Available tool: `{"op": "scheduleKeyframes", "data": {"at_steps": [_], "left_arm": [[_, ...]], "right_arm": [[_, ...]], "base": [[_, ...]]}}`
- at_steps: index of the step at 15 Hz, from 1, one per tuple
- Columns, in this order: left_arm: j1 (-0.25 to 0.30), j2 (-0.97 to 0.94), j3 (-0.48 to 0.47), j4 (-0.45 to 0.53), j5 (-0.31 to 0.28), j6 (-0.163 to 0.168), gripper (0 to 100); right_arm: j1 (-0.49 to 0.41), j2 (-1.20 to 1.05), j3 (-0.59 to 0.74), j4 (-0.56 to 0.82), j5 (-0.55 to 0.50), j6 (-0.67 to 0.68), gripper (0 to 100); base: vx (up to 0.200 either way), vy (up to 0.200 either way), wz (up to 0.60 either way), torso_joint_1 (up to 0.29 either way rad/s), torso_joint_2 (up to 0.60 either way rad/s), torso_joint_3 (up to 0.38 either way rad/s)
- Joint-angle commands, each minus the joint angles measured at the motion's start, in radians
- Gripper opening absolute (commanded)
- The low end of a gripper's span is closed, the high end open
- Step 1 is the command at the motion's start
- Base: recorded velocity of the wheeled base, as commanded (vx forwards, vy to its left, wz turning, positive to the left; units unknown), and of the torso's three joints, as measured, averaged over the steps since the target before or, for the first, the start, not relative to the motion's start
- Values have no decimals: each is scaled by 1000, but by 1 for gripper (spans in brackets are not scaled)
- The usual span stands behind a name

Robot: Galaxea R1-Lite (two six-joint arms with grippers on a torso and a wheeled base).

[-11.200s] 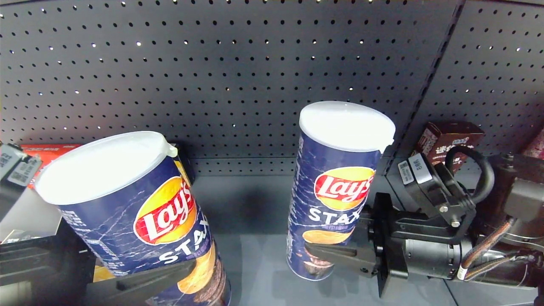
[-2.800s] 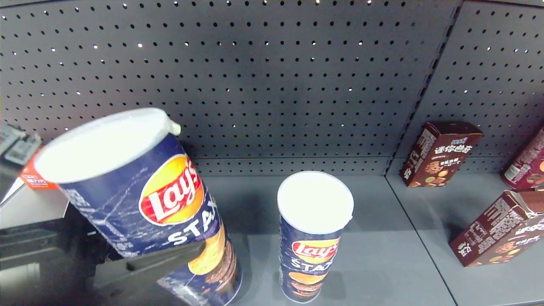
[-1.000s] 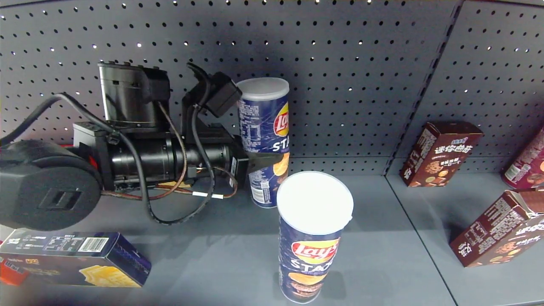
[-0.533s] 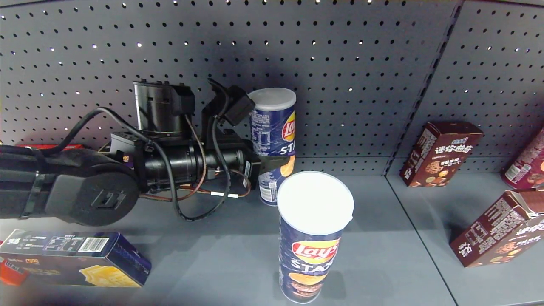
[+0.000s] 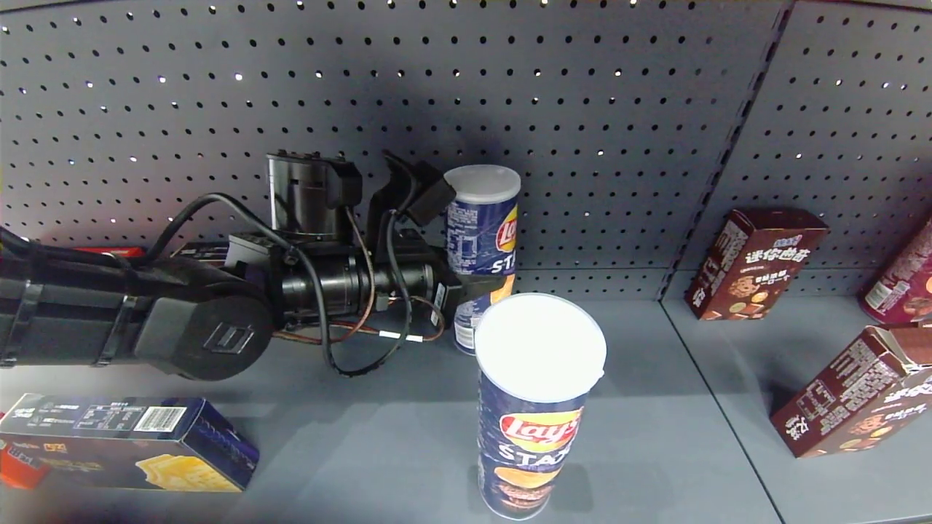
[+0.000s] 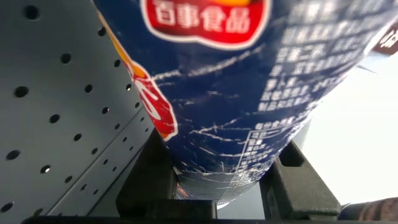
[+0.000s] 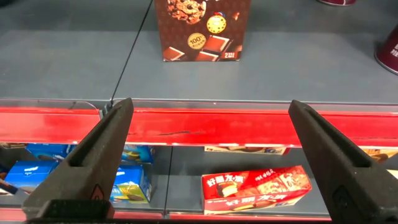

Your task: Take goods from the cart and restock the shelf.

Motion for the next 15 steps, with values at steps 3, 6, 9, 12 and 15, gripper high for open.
{"op": "scheduleKeyframes", "data": {"at_steps": [3,6,9,12,15], "left_arm": [[-1,12,0,1,-1,9,0],[-2,18,2,0,-1,9,0],[-4,23,2,0,-1,11,0],[-2,23,4,0,1,9,100],[7,3,13,0,1,9,100]], "right_arm": [[1,0,-1,0,1,0,100],[1,0,0,0,1,0,100],[1,0,0,0,1,0,100],[1,0,-1,0,1,0,100],[-1,0,0,0,1,0,100]], "base": [[0,0,0,0,0,0],[0,0,0,0,0,0],[0,0,0,0,0,0],[0,0,0,0,0,0],[0,0,0,0,0,0]]}}
